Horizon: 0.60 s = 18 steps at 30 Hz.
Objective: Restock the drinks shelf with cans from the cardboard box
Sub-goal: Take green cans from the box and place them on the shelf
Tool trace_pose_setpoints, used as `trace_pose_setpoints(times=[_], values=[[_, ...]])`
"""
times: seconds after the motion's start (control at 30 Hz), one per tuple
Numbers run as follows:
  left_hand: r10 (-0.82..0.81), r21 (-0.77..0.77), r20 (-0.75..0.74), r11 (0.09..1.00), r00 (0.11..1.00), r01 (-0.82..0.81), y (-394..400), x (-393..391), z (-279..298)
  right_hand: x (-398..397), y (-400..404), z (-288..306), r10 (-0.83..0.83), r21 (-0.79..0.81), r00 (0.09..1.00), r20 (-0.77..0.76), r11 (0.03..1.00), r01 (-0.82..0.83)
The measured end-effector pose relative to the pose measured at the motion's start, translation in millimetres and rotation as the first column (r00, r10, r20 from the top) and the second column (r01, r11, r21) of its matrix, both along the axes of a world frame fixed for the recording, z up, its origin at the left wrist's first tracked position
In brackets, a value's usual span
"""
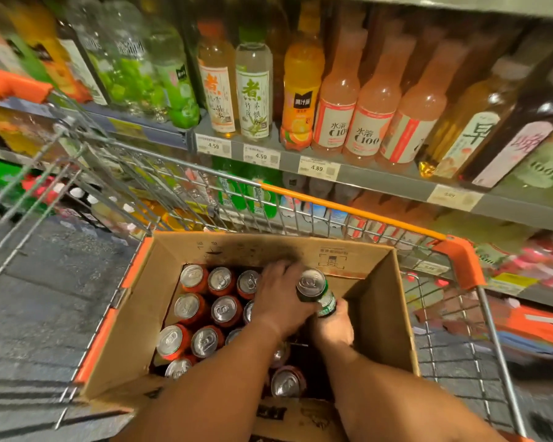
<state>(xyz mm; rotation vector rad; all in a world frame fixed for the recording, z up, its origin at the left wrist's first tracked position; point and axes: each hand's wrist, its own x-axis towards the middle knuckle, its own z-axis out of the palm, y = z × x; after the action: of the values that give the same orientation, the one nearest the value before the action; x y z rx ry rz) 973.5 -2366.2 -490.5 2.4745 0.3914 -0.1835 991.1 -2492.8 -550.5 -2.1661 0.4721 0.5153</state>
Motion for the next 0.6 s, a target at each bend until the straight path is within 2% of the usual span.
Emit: trace_pose_setpoints(times=[0.07,0.2,0.37,0.6], values=[[0.019,-0.034,0.016,0.999,1.0,-0.018,3,-5,23,-9,-3,24,-0.02,0.032,1.0,0.004,0.999,0.02],[0.083,0.015,0.042,0.996,0.996,-0.084,13,-18,85,-32,-6,81,-0.056,0.074,0.998,0.03,0.996,0.054],[0.177,-0.117,0.095,0.979,0.98,-0.165,20,-43,164,-60,-13,172,-0.09,0.144,0.976,0.199,0.988,0.061],[0.147,-0.079,0.243,0.988,0.959,-0.131,-39,-76,290,-78,-90,329,-0.151,0.228,0.868,0.473,0.973,0.045]])
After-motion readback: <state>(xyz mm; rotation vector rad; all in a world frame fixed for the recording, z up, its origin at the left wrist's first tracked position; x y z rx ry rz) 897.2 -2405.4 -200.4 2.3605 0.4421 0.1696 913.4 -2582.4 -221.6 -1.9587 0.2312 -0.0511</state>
